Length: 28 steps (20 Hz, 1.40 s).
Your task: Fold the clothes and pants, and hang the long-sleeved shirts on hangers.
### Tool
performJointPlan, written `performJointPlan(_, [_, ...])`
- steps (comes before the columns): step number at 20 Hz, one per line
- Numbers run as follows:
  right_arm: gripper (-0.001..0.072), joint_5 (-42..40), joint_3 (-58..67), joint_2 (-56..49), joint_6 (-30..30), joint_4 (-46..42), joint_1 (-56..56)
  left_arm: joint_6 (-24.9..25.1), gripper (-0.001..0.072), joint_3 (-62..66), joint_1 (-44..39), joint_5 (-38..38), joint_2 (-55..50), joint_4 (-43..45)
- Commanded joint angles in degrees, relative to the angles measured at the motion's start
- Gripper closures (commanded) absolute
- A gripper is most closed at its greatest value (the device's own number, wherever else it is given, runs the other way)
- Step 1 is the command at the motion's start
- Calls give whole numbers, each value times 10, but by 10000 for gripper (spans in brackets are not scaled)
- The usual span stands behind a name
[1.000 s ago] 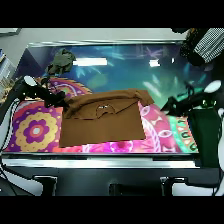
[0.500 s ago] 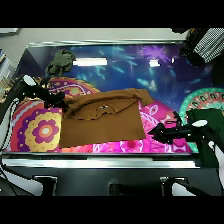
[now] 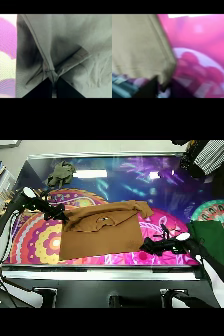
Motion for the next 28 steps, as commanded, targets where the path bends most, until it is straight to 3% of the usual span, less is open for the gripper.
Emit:
performJointPlan(1, [681, 2, 34, 11, 19, -9, 15, 0, 688, 1, 4, -14, 0, 0])
performJointPlan(5, [681, 29, 247, 6, 163, -197, -43, 0, 688, 1, 21, -45, 8, 0])
performJointPlan(8, [681, 58, 443, -53, 213, -311, -109, 0, 688, 0, 19, -66, 10, 0])
performJointPlan(12, [681, 105, 607, -181, 224, -307, -130, 0, 688, 0, -5, -65, 10, 0])
performJointPlan(15, [675, 96, 611, -236, 229, -261, -107, -3, 688, 0, -22, -53, 8, 0])
performJointPlan(19, [350, 134, 611, -229, 199, -202, -115, -3, 688, 0, -33, -41, 8, -1])
performJointPlan(23, [324, 270, 598, -162, 138, -203, -152, -3, 688, 0, -33, -42, 8, 0])
performJointPlan(26, [230, 263, 482, -84, 138, -171, -139, -3, 688, 0, -33, -42, 8, 0])
performJointPlan(28, [215, 212, 341, -21, 141, -114, -97, -2, 688, 0, -33, -42, 8, 0])
